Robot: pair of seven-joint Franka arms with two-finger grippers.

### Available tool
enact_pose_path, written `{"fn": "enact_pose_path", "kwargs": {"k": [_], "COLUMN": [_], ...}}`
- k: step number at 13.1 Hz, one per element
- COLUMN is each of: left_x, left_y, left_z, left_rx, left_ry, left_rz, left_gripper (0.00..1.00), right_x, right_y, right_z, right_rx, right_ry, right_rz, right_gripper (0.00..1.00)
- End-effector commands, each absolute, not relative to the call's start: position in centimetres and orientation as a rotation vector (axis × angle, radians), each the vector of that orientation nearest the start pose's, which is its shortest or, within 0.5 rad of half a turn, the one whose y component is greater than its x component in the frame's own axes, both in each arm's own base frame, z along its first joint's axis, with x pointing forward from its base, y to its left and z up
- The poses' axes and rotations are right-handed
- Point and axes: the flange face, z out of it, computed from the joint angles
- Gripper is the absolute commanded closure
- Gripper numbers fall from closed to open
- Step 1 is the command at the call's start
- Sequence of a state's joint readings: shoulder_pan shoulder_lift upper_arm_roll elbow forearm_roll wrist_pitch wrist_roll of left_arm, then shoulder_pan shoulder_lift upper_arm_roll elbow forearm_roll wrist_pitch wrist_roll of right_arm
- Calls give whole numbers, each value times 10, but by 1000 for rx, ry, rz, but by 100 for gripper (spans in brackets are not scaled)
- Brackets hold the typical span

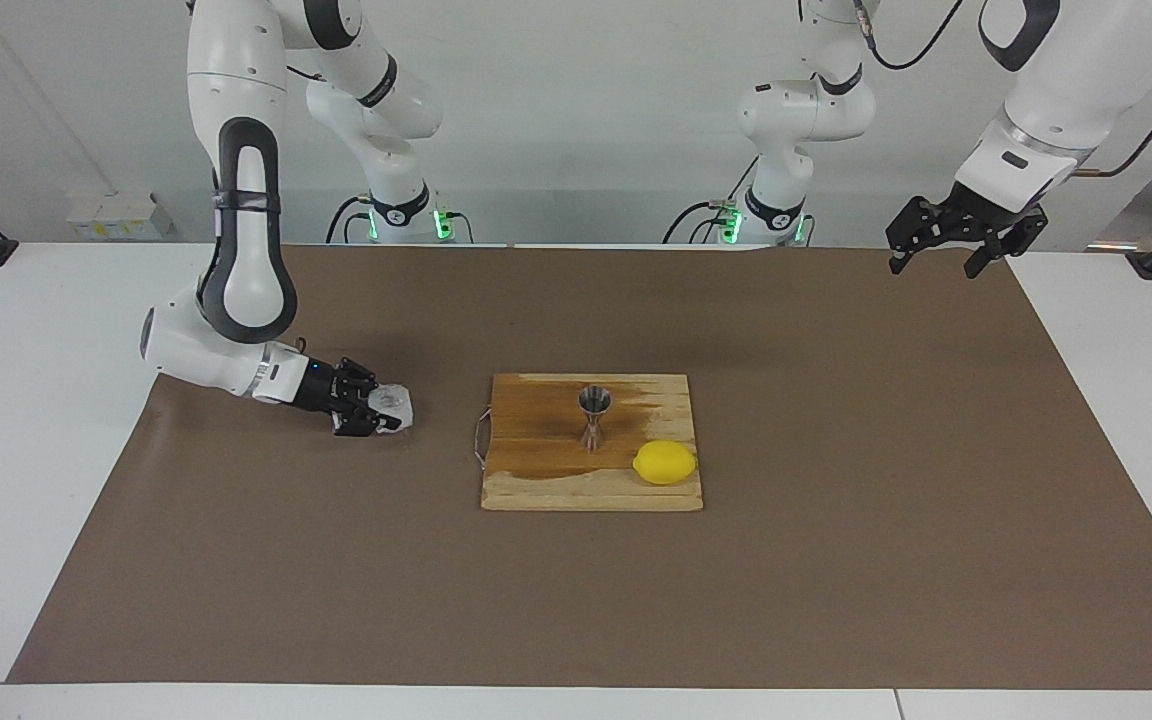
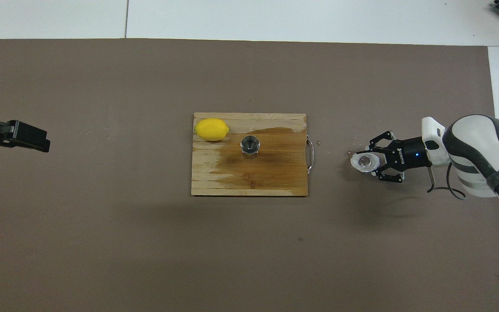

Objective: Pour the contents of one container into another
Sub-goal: 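Lower the white cup onto the table and open the right gripper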

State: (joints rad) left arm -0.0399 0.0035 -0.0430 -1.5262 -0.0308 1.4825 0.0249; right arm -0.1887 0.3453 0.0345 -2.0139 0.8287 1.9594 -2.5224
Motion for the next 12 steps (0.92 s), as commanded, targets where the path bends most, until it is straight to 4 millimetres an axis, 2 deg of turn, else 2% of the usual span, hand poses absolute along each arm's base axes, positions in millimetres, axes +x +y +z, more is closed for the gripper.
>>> {"fn": "enact_pose_path", "kwargs": {"k": [1,3,6,8,10,12], "left_x": [539,539,539,539,539,539], "left_y": [-47,-47,-47,-46,-47,-47], "left_z": [639,639,639,639,639,639], "left_rx": [-3175,-3175,-3175,-3175,-3175,-3175], "left_ry": [173,173,173,171,173,173], "left_rz": [87,87,87,87,87,87], "left_gripper": [0,0,0,0,0,0], "right_x": [571,573,577,579,572,560], "right_y": [-42,-42,-39,-38,-44,-45], "right_z": [274,275,284,303,354,394], "right_rx": [-1430,-1426,-1386,-1397,-1470,-1612], "right_ry": [-2075,-2084,-2103,-2110,-2188,-2101], "right_rz": [-736,-735,-744,-719,-577,-473], "right_gripper": [45,0,0,0,0,0]}}
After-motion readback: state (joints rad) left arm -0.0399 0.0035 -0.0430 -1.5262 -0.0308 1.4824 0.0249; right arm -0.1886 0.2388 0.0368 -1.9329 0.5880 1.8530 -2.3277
